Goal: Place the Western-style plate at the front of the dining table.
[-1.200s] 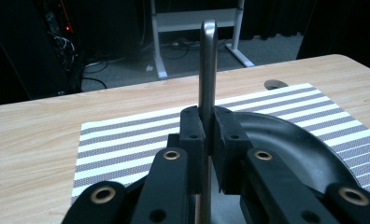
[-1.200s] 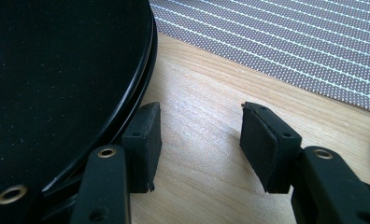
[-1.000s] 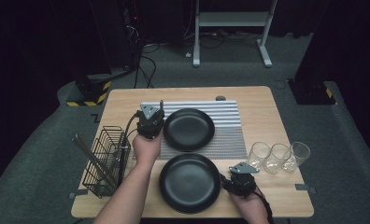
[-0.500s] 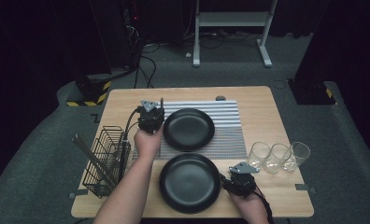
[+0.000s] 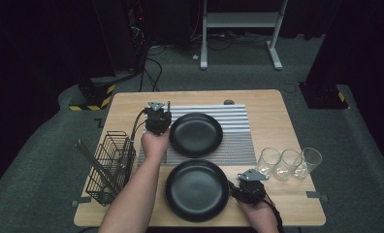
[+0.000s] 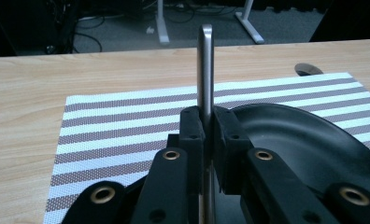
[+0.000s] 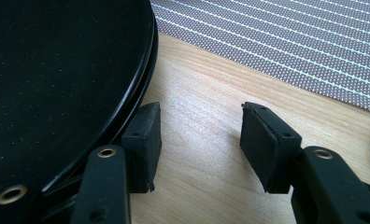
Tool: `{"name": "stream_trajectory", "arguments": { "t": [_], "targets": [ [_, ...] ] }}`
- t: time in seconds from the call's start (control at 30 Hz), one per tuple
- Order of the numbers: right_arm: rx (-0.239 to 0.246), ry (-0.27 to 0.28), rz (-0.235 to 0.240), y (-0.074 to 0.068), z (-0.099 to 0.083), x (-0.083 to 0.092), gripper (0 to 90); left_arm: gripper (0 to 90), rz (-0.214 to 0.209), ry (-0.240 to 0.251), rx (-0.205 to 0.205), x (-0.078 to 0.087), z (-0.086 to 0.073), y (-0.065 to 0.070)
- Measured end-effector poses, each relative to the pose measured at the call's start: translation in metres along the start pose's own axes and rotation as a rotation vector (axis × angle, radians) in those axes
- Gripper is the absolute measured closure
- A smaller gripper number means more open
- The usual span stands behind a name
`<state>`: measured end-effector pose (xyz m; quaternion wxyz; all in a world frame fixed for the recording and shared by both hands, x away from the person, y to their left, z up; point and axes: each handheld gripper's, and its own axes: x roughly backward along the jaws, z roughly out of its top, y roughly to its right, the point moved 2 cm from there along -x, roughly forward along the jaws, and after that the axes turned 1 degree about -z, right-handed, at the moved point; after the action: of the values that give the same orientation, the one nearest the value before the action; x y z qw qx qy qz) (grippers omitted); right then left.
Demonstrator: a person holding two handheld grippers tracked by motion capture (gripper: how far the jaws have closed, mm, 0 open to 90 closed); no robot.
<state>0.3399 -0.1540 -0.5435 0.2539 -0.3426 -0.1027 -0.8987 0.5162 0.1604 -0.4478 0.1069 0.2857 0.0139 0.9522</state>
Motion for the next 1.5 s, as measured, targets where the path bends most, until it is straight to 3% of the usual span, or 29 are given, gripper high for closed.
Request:
{"name": "stream_trajectory", "arguments": {
  "t": [0.47, 0.53, 0.83, 0.97, 1.5],
  "targets": [
    [0.002, 0.002, -0.004, -0.001, 0.0, 0.0, 48.0, 82.6, -0.002, -0.041, 0.029, -0.019, -0.002, -0.008],
    [0.001, 0.001, -0.005, -0.001, 0.0, 0.0, 48.0, 83.2, 0.015, -0.041, 0.013, -0.018, -0.002, -0.01],
    [0.002, 0.001, -0.006, -0.001, -0.001, 0.001, 48.0, 83.2, 0.017, -0.054, 0.034, -0.012, 0.001, -0.015],
    [0.002, 0.002, -0.007, -0.001, -0.001, 0.001, 47.9, 83.3, 0.032, -0.068, 0.025, -0.011, 0.001, -0.018],
    [0.003, 0.002, -0.009, -0.001, -0.001, 0.001, 48.0, 83.2, 0.051, -0.144, 0.08, -0.029, -0.008, -0.03]
  ]
}}
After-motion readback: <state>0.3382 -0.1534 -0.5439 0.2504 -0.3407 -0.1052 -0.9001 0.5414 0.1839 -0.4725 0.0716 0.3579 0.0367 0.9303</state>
